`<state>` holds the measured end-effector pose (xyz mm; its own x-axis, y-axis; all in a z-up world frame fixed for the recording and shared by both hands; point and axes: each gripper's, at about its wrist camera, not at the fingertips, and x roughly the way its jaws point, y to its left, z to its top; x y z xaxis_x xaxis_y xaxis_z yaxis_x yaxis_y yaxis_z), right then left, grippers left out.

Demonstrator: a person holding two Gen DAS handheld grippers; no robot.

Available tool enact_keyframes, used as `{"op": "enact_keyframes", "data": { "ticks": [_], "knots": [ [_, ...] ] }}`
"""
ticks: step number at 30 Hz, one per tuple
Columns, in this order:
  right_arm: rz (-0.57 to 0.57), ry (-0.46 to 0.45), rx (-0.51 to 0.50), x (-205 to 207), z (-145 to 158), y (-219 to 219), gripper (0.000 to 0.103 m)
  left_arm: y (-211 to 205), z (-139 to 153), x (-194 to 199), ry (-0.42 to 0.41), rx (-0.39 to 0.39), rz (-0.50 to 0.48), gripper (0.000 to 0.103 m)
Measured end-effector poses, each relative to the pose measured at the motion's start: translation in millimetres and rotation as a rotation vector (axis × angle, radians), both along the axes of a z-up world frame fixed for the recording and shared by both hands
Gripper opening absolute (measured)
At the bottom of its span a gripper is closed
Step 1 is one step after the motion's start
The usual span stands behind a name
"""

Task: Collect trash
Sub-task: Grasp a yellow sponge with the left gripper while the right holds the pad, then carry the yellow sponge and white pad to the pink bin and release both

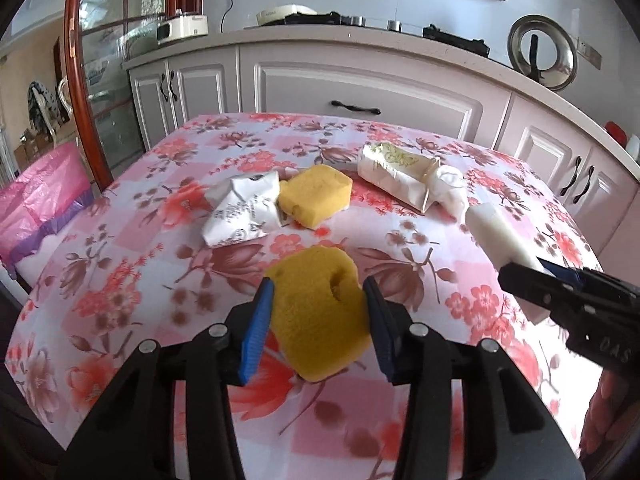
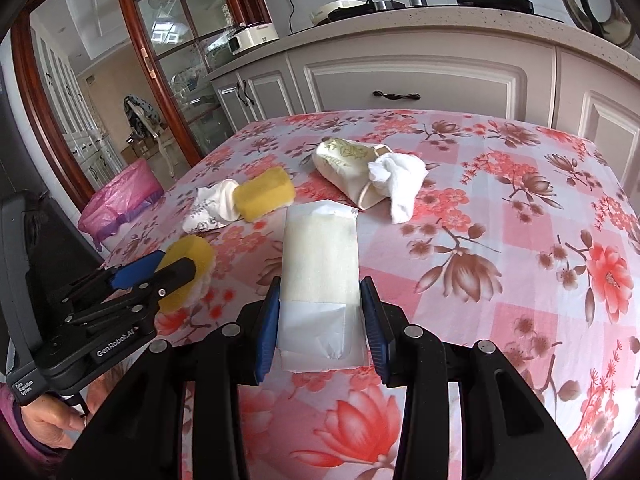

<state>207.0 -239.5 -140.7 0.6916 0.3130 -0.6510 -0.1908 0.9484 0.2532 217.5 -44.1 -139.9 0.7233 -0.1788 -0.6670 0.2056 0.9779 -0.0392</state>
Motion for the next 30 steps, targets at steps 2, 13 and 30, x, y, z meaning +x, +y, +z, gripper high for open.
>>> {"op": "enact_keyframes", "data": {
  "ticks": [2,13,30],
  "knots": [
    [0.009,-0.006,-0.007,-2,3,6,0.038,5,4,-5,-0.019,0.006,0.001,0.044],
    [0.065,-0.048,-0.041,-14,19,40,0.038,34,21,-30,-0.087,0.002,0.040,0.044],
    [0.252,-0.101,-0.097,-11,42,140,0.038,116,40,-69,-0.161,-0.052,0.154,0.044]
  ]
}}
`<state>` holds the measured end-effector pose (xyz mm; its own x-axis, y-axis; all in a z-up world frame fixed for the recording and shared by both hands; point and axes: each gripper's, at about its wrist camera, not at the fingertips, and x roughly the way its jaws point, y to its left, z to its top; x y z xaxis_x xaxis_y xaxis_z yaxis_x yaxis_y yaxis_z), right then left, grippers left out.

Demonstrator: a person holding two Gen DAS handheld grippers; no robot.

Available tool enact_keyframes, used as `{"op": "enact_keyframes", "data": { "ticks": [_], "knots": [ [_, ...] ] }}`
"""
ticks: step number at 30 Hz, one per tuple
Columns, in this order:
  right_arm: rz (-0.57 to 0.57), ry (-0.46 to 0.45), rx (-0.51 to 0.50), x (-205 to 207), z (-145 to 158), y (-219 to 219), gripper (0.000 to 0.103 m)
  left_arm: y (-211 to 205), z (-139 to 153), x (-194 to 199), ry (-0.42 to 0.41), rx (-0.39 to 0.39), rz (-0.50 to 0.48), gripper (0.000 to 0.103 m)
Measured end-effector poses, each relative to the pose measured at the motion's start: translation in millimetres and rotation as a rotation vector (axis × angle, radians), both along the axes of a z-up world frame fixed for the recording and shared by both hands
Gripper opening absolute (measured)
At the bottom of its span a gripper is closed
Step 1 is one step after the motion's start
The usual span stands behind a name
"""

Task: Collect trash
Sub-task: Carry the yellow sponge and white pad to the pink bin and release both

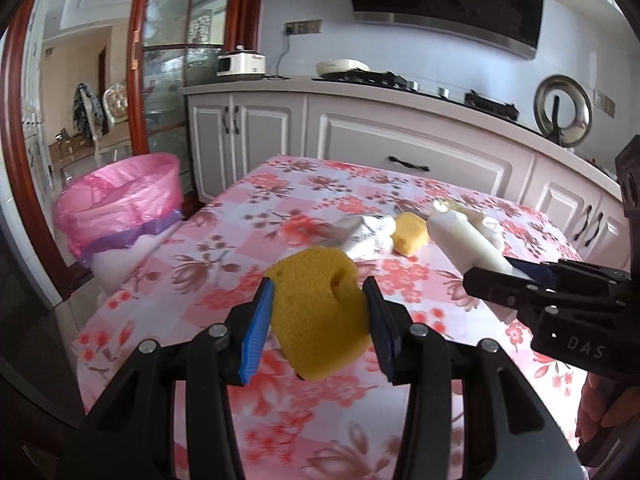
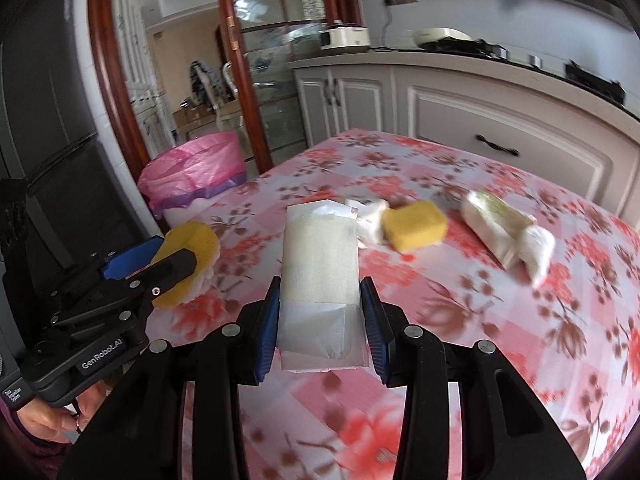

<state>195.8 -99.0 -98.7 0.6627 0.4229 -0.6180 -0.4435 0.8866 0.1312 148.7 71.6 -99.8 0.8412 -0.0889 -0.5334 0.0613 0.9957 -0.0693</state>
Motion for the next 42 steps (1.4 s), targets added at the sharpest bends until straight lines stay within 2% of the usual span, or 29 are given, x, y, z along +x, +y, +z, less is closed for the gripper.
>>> {"op": "enact_keyframes", "data": {
  "ticks": [13,21,28,35,42],
  "knots": [
    [0.149,-0.031,-0.011,43,19,99,0.038,100,17,0,-0.045,-0.004,0.163,0.044],
    [0.258,-0.055,0.010,82,35,167,0.038,160,39,19,-0.063,0.011,0.225,0.044],
    [0.336,-0.039,0.044,122,45,220,0.038,216,57,64,-0.066,0.026,0.257,0.045],
    [0.386,-0.011,0.062,177,47,276,0.038,274,64,126,-0.055,-0.008,0.286,0.047],
    [0.405,0.030,0.125,228,39,311,0.040,320,54,173,-0.029,-0.026,0.327,0.053]
  ]
}}
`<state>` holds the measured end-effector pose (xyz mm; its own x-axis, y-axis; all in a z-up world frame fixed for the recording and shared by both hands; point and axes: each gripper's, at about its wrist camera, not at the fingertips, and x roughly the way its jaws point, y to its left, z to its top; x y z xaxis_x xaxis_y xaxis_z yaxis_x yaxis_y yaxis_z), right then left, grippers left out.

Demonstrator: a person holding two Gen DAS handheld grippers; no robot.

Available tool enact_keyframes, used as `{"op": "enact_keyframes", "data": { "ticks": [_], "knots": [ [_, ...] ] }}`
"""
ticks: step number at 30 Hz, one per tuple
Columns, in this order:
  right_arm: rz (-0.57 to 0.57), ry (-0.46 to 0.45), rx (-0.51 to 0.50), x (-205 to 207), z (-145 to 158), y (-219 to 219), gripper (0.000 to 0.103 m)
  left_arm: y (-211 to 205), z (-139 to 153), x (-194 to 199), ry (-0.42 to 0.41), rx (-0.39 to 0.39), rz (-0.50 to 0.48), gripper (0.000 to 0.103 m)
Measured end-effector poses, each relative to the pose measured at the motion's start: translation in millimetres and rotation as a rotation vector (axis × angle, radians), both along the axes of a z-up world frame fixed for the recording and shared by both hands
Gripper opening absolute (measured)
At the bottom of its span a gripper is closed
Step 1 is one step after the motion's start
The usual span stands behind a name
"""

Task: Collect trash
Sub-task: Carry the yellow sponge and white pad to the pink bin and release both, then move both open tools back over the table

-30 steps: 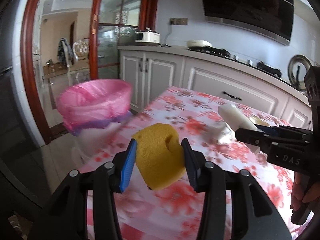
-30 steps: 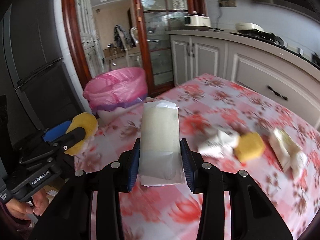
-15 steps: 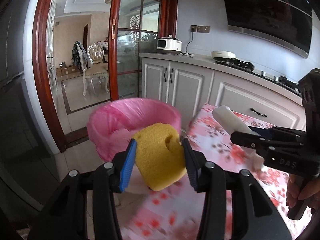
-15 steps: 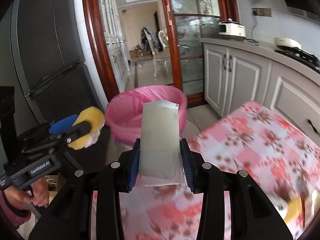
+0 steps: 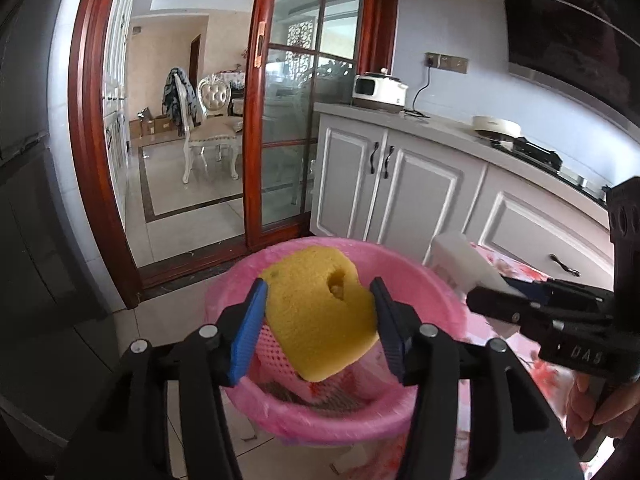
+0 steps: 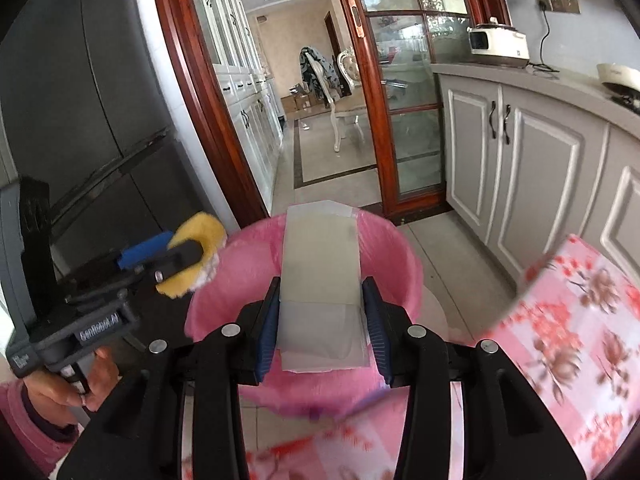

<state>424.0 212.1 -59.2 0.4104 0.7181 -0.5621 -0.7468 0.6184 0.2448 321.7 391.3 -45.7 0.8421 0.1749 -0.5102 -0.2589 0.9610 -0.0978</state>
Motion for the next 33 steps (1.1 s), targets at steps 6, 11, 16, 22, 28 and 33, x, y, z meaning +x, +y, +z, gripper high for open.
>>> {"op": "enact_keyframes", "data": {
  "ticks": [6,11,16,22,28,33],
  "knots": [
    [0.000,0.042,0.043,29,-11,17,0.056,20,-19,21,0.030,-0.023,0.015,0.065],
    [-0.016,0.035,0.082,21,-4,-1,0.056,30,-26,13,0.029,-0.046,0.075,0.069],
    [-0.044,0.019,0.087,-6,5,-33,0.056,16,-18,-12,0.004,-0.022,0.099,0.080],
    [-0.119,-0.017,0.048,-56,16,-92,0.056,-35,1,-53,-0.034,0.033,0.083,0.098],
    [-0.179,-0.041,0.023,-109,16,-162,0.057,-99,3,-88,-0.026,0.080,0.019,0.098],
    [-0.268,-0.045,0.004,-149,5,-229,0.057,-146,-4,-107,-0.019,0.026,-0.044,0.098]
  ]
}}
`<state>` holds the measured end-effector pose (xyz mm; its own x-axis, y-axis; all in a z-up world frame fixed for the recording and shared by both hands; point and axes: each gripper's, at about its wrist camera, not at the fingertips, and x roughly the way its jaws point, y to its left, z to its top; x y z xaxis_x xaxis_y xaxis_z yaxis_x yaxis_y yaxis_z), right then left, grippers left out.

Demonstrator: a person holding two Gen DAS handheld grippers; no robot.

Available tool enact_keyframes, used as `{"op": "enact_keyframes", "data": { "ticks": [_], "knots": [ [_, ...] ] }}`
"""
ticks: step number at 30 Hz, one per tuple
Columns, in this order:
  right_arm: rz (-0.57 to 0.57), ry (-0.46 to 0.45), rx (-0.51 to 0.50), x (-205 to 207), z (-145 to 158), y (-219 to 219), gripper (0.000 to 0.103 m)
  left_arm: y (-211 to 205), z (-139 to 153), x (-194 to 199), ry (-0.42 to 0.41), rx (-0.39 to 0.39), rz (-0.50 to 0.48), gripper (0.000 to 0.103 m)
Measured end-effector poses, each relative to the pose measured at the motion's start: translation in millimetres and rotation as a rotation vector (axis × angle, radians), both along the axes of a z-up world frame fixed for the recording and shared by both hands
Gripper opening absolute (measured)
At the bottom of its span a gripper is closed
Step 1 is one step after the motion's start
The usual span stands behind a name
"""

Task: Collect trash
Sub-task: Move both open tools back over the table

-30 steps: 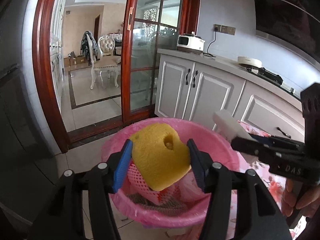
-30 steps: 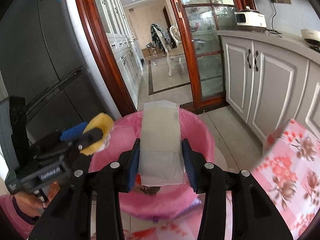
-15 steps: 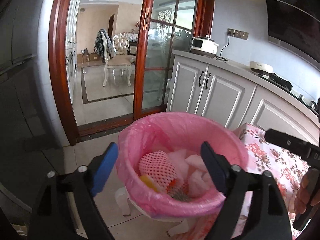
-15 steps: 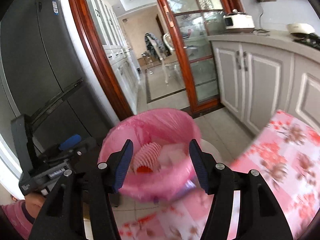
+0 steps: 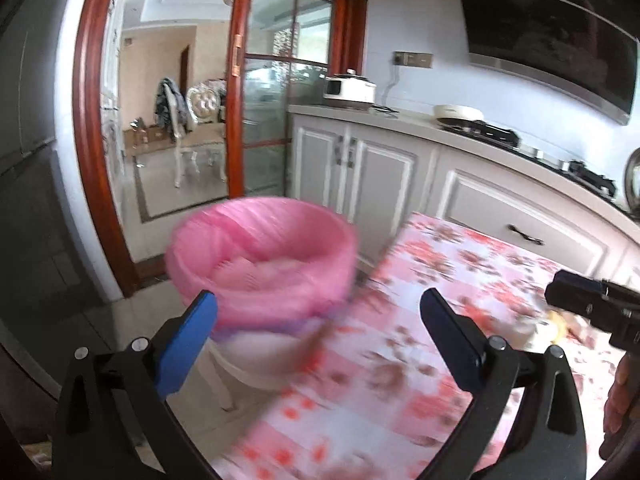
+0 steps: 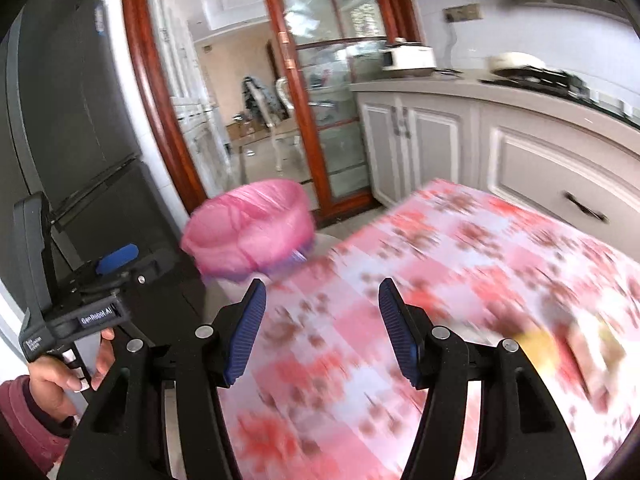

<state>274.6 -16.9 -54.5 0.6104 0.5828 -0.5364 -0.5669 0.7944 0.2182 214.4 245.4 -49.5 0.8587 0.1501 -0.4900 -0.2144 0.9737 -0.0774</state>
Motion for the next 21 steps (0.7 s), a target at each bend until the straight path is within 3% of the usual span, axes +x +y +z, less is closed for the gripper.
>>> {"op": "enact_keyframes", "data": {
  "ticks": [6,13,21],
  "knots": [
    [-0.126,0.019,-0.011,-27,-18,-73,0.057,-68,-22,-9,0.044,-0.055,-0.100,0.098],
    [-0.257,0.049,0.002,-44,-36,-141,0.058,-135,-41,-14,0.078,-0.012,-0.197,0.098],
    [-0.358,0.105,0.020,-47,-66,-183,0.059,-174,-63,-9,0.127,0.029,-0.233,0.098]
  ]
}}
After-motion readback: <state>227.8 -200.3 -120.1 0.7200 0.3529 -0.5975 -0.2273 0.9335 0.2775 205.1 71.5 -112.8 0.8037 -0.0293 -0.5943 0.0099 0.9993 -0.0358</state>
